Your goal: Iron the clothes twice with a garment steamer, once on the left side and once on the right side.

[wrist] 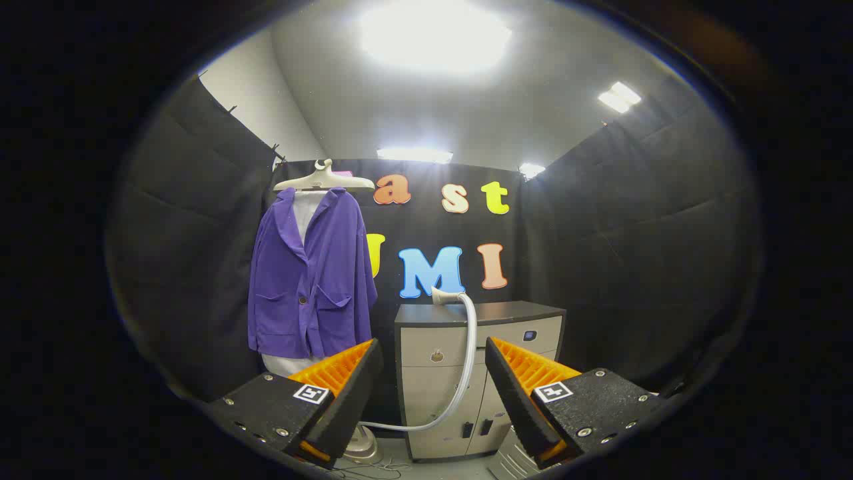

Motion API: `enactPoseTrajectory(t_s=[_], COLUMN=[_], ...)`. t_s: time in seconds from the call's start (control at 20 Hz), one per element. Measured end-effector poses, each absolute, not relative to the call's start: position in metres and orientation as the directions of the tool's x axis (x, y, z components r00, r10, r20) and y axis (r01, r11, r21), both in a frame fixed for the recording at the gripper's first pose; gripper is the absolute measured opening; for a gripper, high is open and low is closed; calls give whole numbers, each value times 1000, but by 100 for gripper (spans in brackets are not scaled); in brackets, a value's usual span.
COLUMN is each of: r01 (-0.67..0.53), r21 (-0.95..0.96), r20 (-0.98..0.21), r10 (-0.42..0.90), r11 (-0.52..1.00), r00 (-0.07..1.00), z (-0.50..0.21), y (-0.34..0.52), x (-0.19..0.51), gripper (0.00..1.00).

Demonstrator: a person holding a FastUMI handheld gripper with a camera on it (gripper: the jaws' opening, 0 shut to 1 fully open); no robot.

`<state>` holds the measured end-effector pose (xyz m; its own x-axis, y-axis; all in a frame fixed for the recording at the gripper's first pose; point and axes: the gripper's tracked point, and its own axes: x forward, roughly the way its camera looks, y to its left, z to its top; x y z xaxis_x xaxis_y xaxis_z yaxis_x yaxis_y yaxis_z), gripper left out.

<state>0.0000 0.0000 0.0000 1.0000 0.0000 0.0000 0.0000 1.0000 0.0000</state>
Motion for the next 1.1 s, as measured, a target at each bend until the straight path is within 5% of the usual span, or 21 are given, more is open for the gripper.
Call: enactPoseTrajectory(t_s=[1.1], r01=[0], r21=[15], r20=[-4], r10=[0], r11=[1000], r00=[1000], z=[0], y=[1], x=[-11], gripper=[95])
